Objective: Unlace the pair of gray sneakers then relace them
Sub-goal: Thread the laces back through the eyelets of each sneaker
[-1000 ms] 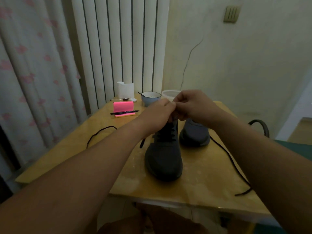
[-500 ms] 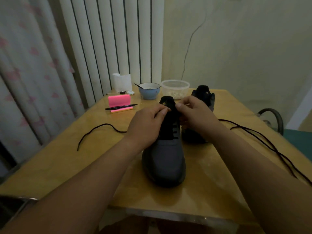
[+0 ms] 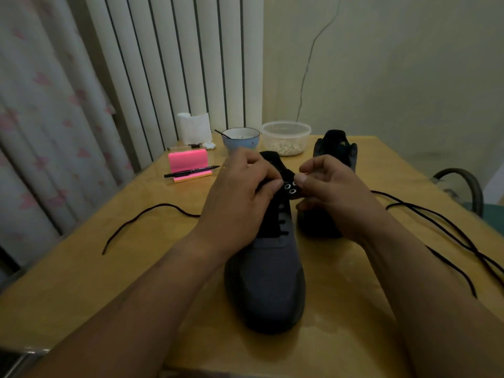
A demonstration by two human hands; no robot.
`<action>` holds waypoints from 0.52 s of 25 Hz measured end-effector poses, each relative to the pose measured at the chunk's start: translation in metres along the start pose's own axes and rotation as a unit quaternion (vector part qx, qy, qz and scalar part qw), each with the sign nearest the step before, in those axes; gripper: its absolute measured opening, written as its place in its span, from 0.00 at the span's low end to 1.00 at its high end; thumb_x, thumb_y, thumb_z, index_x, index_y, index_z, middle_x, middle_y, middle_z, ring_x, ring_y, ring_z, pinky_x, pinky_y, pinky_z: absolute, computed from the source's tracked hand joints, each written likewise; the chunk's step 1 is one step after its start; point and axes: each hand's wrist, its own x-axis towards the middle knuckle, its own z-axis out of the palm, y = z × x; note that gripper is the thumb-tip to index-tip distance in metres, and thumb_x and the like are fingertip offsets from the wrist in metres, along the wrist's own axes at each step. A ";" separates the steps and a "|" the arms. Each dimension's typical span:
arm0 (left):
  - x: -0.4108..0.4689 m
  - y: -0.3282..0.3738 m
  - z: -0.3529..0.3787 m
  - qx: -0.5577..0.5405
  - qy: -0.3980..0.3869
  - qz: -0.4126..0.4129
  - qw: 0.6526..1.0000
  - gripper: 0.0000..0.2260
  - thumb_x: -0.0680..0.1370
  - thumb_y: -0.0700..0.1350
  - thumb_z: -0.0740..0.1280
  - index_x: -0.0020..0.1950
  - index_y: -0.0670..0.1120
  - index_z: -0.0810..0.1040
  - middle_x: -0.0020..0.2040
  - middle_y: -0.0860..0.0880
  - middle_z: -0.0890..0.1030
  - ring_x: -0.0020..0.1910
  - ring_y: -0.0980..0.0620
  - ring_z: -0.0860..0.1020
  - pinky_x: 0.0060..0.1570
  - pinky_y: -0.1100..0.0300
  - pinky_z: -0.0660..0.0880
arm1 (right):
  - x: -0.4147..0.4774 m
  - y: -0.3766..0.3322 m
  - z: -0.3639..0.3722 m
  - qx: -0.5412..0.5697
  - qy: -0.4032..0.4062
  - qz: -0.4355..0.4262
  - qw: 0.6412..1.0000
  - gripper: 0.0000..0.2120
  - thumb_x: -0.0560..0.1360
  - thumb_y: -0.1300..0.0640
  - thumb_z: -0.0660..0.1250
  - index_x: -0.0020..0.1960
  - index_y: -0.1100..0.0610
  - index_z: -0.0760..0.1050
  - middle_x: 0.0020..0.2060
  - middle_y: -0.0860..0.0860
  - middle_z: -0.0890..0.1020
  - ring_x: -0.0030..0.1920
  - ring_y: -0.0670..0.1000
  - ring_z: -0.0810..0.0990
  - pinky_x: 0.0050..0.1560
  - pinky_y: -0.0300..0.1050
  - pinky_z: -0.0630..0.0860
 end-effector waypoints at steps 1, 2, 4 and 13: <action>0.005 -0.001 -0.001 0.015 -0.008 0.019 1.000 0.02 0.83 0.45 0.69 0.52 0.50 0.81 0.51 0.54 0.74 0.53 0.52 0.73 0.55 0.58 0.72 | 0.000 0.000 0.000 -0.004 0.000 -0.005 1.000 0.09 0.82 0.58 0.68 0.61 0.55 0.74 0.47 0.53 0.86 0.47 0.49 0.87 0.43 0.42 0.82; 0.009 -0.002 -0.001 0.031 -0.027 0.031 0.999 0.03 0.83 0.45 0.69 0.52 0.50 0.82 0.50 0.54 0.75 0.54 0.51 0.73 0.56 0.54 0.72 | -0.001 0.001 0.000 -0.008 0.001 -0.008 1.000 0.08 0.82 0.58 0.68 0.61 0.55 0.74 0.47 0.53 0.86 0.47 0.48 0.87 0.43 0.42 0.82; 0.011 -0.004 -0.001 0.052 -0.060 0.035 0.996 0.04 0.84 0.44 0.67 0.53 0.50 0.82 0.50 0.54 0.75 0.54 0.50 0.72 0.56 0.54 0.70 | -0.001 0.001 0.000 -0.014 0.003 -0.014 1.000 0.08 0.82 0.59 0.69 0.61 0.55 0.74 0.45 0.52 0.86 0.46 0.48 0.87 0.44 0.43 0.82; 0.012 -0.003 -0.002 0.113 -0.073 0.052 0.990 0.05 0.82 0.48 0.67 0.50 0.49 0.80 0.50 0.54 0.72 0.52 0.50 0.69 0.51 0.56 0.68 | 0.000 0.005 0.000 -0.065 0.016 -0.054 0.996 0.07 0.82 0.56 0.69 0.59 0.53 0.74 0.44 0.50 0.86 0.45 0.45 0.86 0.44 0.43 0.77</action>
